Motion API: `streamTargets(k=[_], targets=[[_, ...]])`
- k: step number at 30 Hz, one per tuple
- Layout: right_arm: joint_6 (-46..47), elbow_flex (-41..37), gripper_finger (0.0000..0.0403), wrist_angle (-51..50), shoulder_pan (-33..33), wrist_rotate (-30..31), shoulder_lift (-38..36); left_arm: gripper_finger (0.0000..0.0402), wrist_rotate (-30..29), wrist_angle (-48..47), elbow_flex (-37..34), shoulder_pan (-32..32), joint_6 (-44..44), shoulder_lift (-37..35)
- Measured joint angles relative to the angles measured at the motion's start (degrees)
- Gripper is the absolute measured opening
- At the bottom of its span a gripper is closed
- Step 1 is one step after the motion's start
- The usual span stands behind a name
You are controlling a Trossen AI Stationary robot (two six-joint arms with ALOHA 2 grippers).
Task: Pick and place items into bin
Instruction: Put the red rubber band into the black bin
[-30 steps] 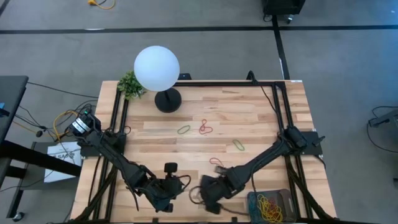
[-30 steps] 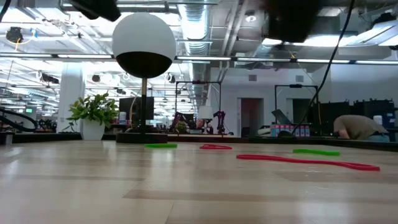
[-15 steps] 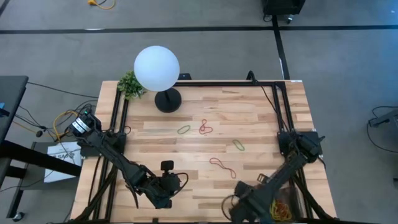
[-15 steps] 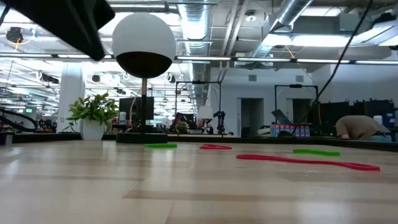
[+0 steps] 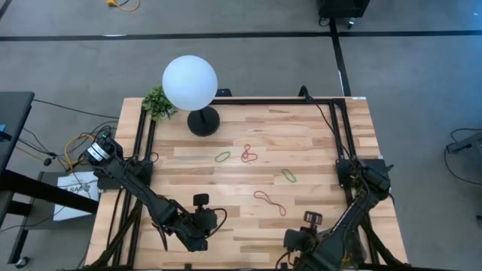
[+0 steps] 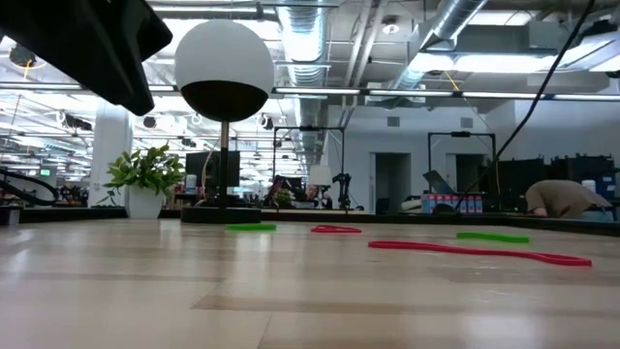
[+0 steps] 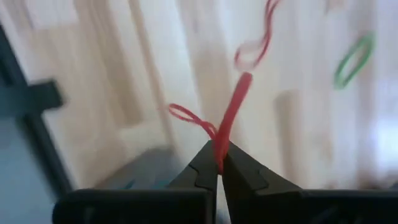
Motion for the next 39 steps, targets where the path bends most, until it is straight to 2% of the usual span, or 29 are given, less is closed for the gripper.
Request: streamTargets(k=[3,6,14,18,24,29,39], targets=[[-2.76,0.02,0.0008,0.33,-1.08,5.55,0.0,0.0096,0.0,0.01,0.0,0.0,-0.18,0.0],[-2.82,0.02,0.0008,0.34,-2.89,6.37,0.0,0.0096,0.02,0.01,0.0,0.0,-0.36,0.0],[-3.71,0.17,0.0005,-2.92,-6.05,-12.81,-0.61,0.0096,0.04,0.0,0.0,0.0,0.51,0.0],[1.82,0.75,0.0005,-3.0,-5.7,-19.91,-1.65,0.0096,0.04,0.02,0.0,0.0,-0.21,0.0],[12.18,0.7,0.0007,-2.94,-1.06,-28.54,-2.25,0.0096,0.04,0.02,0.0,0.0,-0.93,0.0],[20.06,0.68,0.0008,-2.97,5.28,-27.7,-2.25,0.0096,0.04,0.0,0.0,0.0,-1.05,0.0],[34.2,-0.56,0.0008,-2.94,14.43,-13.39,-4.26,0.0096,0.02,0.02,0.0,-0.02,-1.62,0.0]])
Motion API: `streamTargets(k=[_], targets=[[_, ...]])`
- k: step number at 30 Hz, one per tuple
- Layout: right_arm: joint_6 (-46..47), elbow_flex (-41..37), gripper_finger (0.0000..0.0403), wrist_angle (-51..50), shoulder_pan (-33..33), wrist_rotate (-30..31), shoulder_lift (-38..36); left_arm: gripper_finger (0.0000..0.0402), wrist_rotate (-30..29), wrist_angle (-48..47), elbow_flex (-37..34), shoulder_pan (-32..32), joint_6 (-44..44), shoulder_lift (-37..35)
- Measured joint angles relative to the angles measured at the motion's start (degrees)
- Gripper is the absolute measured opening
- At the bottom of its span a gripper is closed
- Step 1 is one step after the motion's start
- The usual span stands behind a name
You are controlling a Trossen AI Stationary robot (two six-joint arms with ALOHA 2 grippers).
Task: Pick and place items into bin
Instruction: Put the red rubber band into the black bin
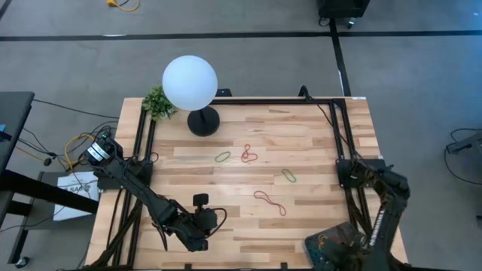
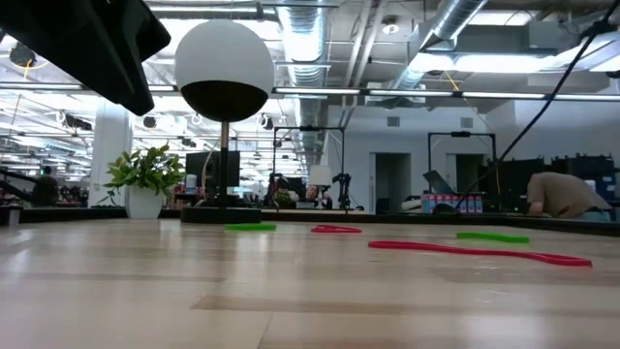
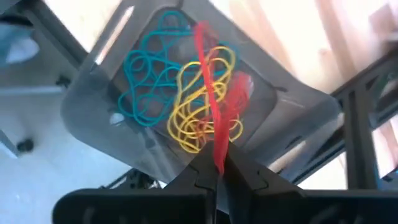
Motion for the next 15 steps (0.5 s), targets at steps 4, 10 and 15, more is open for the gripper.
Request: streamTargets(k=[4,10,15], targets=[[6.78,-5.4,0.0008,0.0,2.44,1.52,-4.38,0.0096,0.0,0.0,0.0,0.0,0.09,0.0],[17.3,-16.81,0.0008,2.22,5.02,1.5,-10.64,0.0096,0.0,0.0,0.0,0.0,0.15,0.0],[17.75,-23.21,0.0008,7.17,4.96,1.5,-12.57,0.0096,0.0,0.0,0.01,0.0,0.37,0.0]])
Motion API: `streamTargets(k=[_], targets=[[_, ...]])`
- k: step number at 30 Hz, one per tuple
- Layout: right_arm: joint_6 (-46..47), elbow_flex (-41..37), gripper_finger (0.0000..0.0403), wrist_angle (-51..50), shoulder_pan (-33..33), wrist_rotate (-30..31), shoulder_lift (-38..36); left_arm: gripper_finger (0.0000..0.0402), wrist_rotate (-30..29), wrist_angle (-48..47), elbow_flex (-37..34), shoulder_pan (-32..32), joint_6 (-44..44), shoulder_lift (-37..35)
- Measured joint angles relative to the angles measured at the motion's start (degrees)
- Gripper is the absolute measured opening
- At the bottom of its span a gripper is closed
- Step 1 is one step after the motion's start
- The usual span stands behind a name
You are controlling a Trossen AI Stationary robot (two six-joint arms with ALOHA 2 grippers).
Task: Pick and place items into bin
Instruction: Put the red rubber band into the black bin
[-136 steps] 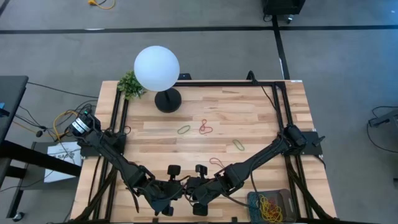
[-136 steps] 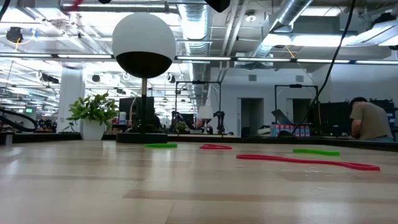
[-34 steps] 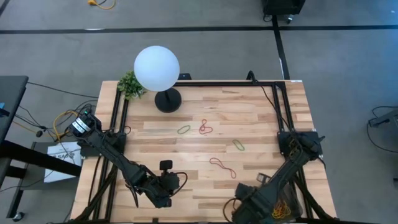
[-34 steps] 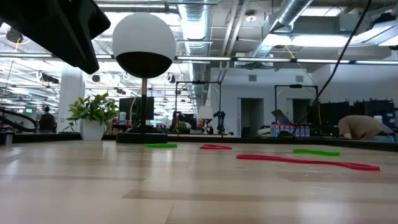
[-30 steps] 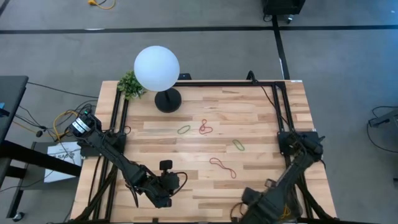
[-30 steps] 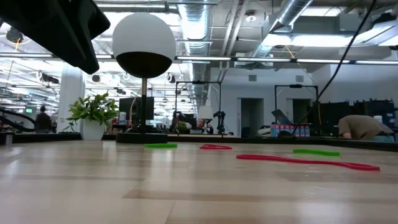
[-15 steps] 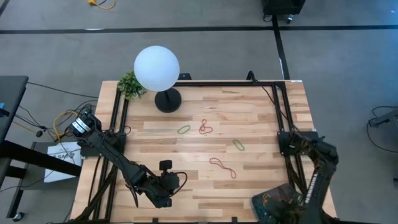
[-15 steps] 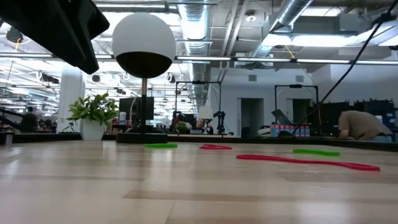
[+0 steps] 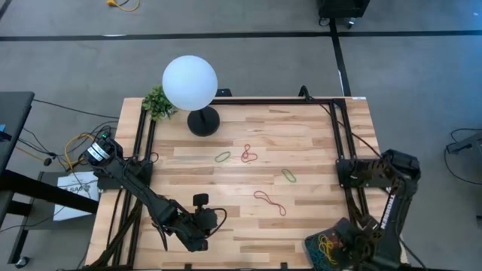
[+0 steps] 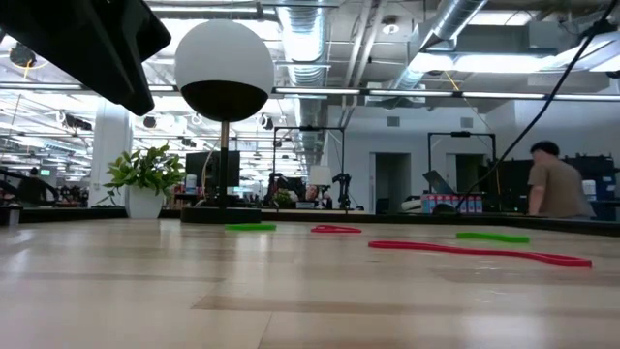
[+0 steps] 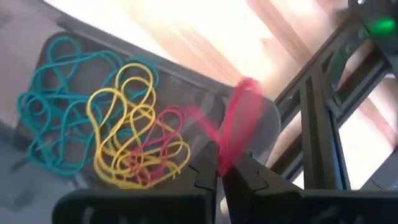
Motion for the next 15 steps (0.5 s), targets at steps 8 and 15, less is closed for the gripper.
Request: streamTargets(k=[8,15], targets=[[-0.71,-1.89,0.003,1.97,-2.96,-7.67,1.29,0.0096,-0.86,0.0,0.02,0.0,0.0,0.0],[-3.66,-1.89,0.0068,2.34,-5.07,-8.36,1.27,0.0096,-1.38,0.02,0.02,0.0,-0.26,0.0]])
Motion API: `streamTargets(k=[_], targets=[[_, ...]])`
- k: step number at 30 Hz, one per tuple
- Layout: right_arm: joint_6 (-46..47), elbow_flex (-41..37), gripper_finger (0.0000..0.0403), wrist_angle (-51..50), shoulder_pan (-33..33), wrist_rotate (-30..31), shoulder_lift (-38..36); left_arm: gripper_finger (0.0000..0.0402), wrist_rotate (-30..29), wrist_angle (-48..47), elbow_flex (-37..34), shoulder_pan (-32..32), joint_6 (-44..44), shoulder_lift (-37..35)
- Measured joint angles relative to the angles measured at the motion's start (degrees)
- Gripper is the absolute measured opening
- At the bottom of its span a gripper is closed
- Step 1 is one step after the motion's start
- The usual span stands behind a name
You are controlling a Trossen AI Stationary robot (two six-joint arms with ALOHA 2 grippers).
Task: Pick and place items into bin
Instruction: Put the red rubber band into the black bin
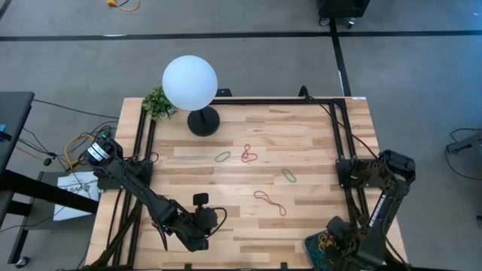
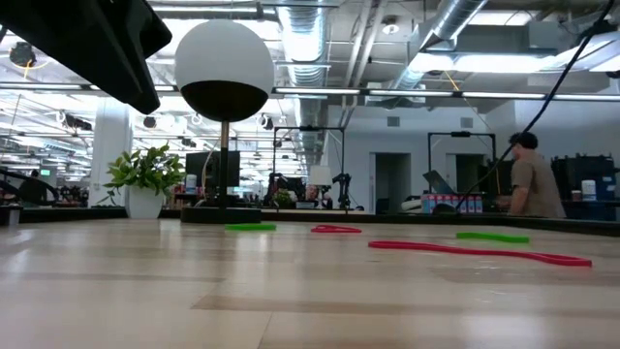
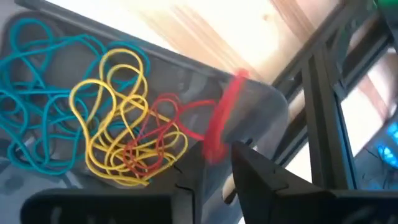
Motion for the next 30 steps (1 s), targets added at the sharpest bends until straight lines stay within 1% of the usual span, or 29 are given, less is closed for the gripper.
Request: streamTargets(k=[3,7,11,12,14,15,16,18,20,21,23,24,26,28,30], targets=[[-1.35,0.0,0.0076,-0.08,-0.21,2.94,0.0,0.0096,-0.14,0.02,0.0,0.0,-0.06,0.0],[0.58,0.0,0.0077,-0.08,0.38,13.17,0.0,0.0096,-0.72,0.02,0.0,0.0,-0.13,0.0],[4.41,0.0,0.0076,0.12,1.71,19.87,0.0,0.0096,-1.32,0.02,0.0,0.02,-0.18,0.0],[6.81,0.0,0.0076,0.1,2.13,22.49,0.11,0.0096,-1.9,0.02,0.0,0.02,-0.18,0.0],[11.3,0.02,0.0076,0.08,2.82,30.8,1.1,0.0096,-3.53,0.03,0.0,0.02,-0.2,0.0],[11.83,0.02,0.0076,0.12,3.14,35.33,2.1,0.0096,-4.49,0.12,0.0,0.02,-0.2,0.0],[11.19,0.02,0.0076,0.22,3.4,40.13,3.25,0.0096,-5.61,0.22,0.0,0.09,-0.2,0.0],[7.08,0.02,0.0076,0.53,3.49,47.62,6.2,0.0096,-7.82,0.75,0.0,0.38,-0.38,0.0],[4.5,0.02,0.0075,0.67,3.13,52.46,9.59,0.0096,-8.63,2.3,0.0,1.02,-1.53,0.0],[3.8,0.02,0.0075,0.68,2.87,53.67,11.4,0.0096,-8.76,3.5,0.0,1.48,-2.14,0.0],[1.97,0.02,0.0075,-0.95,2.49,52.35,14.1,0.0096,-8.95,5.98,0.0,2.53,-1.72,0.0],[3.08,0.05,0.0075,-2.0,2.44,51.75,14.91,0.0096,-9.02,6.79,0.02,3.07,-0.33,0.0],[6.64,0.19,0.0075,-5.23,2.26,50.88,15.37,0.0096,-9.23,7.44,0.02,4.52,2.12,0.0],[8.74,0.45,0.0075,-8.11,2.22,50.79,15.26,0.0096,-9.68,7.48,0.02,6.59,2.56,0.0],[9.94,1.64,0.0075,-9.77,2.22,51.52,13.66,0.0096,-7.94,7.31,0.02,9.55,3.24,0.0]])
